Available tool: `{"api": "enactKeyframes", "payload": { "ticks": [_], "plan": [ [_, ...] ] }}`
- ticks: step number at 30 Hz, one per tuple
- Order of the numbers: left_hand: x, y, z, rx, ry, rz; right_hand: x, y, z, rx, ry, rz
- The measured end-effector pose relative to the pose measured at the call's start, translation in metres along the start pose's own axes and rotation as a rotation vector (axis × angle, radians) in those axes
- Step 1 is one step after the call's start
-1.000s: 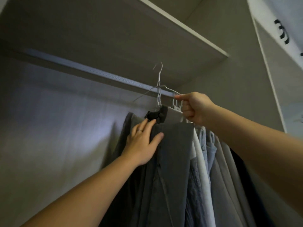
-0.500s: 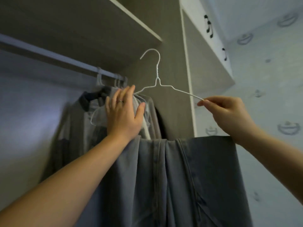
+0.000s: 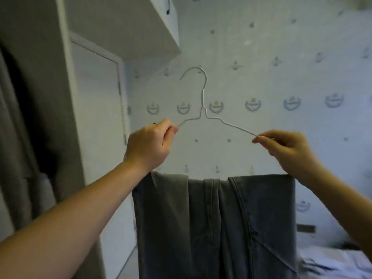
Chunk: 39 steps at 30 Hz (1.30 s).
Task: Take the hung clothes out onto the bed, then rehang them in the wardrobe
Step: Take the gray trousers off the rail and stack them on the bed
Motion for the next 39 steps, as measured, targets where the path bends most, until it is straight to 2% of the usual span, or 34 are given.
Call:
{"api": "enactKeyframes", "payload": {
  "ticks": [9,13,18,28,34,39],
  "plan": [
    [-0.196,0.037,0.161,0.053,0.436,-0.196,0.157,0.115,0.133,-0.334,0.284,-0.089],
    [-0.266,0.051,0.244,0.066,0.641,-0.335,0.226,0.178,0.167,-0.476,0.367,-0.025],
    [-0.343,0.071,0.360,-0.028,0.833,-0.539,0.299,0.275,0.196,-0.720,0.435,0.050],
    [-0.453,0.086,0.582,-0.393,1.203,-0.775,0.403,0.436,0.212,-1.086,0.560,0.407],
    [-0.495,0.094,0.697,-0.652,1.385,-0.875,0.415,0.500,0.211,-1.249,0.579,0.681],
    [-0.518,0.120,0.769,-0.814,1.427,-1.001,0.407,0.550,0.223,-1.397,0.573,0.866]
  ]
}}
Point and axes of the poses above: each hand's wrist, its own y-axis away from the middle knuckle, its own x-axis out of the back of the hand, z = x × y, the point moved 9 cm from there along -y, towards the middle knuckle, and after that the axes turned 3 degrees about -x, right-handed, at the moved point
